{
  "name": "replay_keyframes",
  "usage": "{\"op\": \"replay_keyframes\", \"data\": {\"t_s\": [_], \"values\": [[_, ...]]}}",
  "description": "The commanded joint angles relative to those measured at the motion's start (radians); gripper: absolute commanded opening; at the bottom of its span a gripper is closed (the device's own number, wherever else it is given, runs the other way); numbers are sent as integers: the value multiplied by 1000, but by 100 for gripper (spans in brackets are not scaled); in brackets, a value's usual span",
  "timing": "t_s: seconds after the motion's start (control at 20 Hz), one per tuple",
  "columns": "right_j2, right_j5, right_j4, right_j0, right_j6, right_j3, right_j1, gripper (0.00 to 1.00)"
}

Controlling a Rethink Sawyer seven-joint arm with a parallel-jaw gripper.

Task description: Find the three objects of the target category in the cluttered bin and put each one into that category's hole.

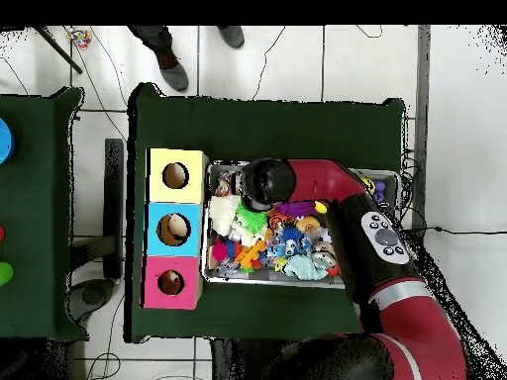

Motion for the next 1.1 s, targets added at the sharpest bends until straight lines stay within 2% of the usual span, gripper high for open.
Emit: {"op": "replay_keyframes", "data": {"t_s": [0.05, 0.25, 0.55, 1.1], "values": [[60, 87, 29, -39, -136, -47, 35, 100], [56, 75, 19, -46, -132, -47, 29, 100], [40, 15, -12, -79, -120, 13, 3, 100], [-4, -132, -82, -69, -33, 48, 59, 100]]}}
